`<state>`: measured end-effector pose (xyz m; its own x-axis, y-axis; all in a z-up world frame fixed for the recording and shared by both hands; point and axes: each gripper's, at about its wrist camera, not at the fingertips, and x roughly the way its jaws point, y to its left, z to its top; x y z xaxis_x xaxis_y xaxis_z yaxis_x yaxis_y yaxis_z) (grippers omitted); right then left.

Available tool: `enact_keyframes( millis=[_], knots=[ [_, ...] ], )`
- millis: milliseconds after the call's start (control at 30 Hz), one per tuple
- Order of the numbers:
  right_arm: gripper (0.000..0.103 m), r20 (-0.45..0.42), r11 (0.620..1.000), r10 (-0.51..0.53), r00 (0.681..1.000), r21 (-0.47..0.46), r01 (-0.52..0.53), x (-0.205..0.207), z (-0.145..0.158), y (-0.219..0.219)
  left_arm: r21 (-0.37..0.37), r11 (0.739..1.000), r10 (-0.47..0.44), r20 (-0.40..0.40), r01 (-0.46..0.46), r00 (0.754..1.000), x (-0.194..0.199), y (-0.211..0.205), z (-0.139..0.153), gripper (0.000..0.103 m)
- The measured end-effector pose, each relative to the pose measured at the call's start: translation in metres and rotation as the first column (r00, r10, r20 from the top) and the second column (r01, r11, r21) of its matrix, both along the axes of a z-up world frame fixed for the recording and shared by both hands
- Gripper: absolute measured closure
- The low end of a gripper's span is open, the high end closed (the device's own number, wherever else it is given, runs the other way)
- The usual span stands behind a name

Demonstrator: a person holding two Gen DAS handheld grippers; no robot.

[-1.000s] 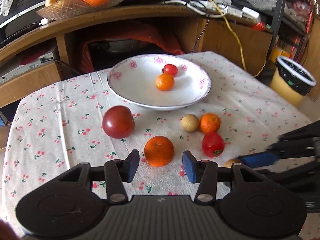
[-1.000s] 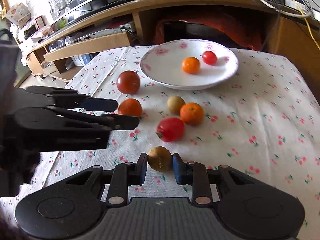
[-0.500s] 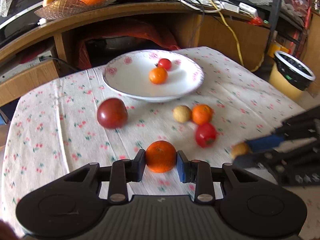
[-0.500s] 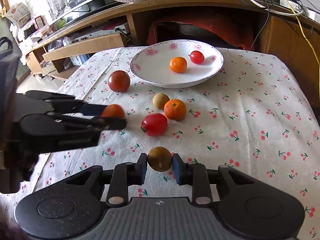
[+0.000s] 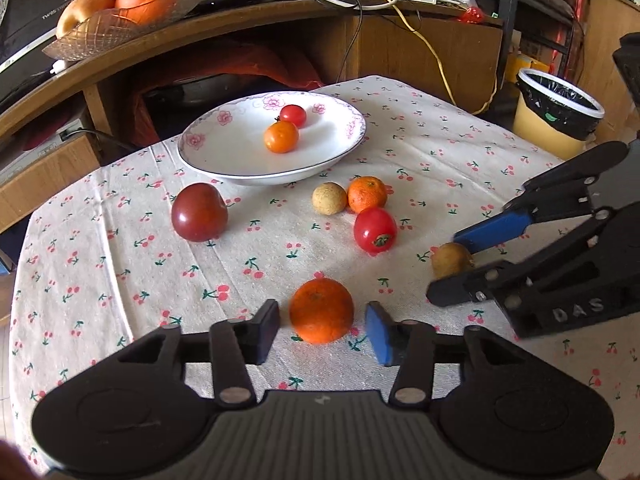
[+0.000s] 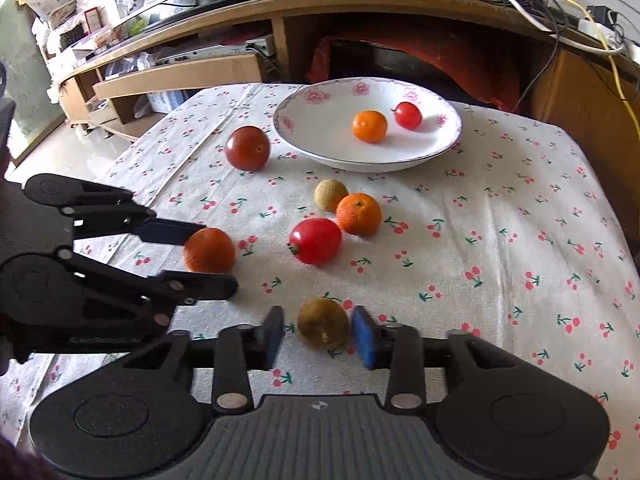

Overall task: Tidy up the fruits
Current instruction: 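Lift and carry the orange and kiwi over the white bowl with both tools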

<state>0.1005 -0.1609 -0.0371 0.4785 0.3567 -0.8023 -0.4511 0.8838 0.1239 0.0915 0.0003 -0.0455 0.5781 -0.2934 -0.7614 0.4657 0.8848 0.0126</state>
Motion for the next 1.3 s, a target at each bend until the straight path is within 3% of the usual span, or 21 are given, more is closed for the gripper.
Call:
enact_keyframes(
  millis=[233, 300, 500, 1300],
  knots=[
    [0.057, 0.015, 1.0, 0.021, 1.0, -0.019, -0.02, -0.005, 0.0, -0.001, -0.004, 1.0, 0.001, 0.006, -0.001, 1.0, 0.0, 0.002, -0.001, 0.043],
    [0.063, 0.013, 1.0, 0.024, 1.0, -0.02, -0.023, -0.005, 0.0, -0.001, -0.005, 1.0, 0.005, 0.004, -0.005, 1.0, 0.0, 0.002, -0.001, 0.043],
    [0.08, 0.016, 0.999, 0.009, 1.0, -0.041, -0.008, -0.003, 0.001, -0.001, -0.008, 1.0, 0.007, 0.0, -0.007, 1.0, 0.0, 0.0, 0.001, 0.061],
    [0.081, 0.039, 0.999, -0.006, 0.999, 0.041, 0.004, 0.004, 0.02, 0.012, -0.09, 0.995, 0.034, 0.003, -0.034, 0.999, 0.007, 0.0, 0.02, 0.062]
  ],
)
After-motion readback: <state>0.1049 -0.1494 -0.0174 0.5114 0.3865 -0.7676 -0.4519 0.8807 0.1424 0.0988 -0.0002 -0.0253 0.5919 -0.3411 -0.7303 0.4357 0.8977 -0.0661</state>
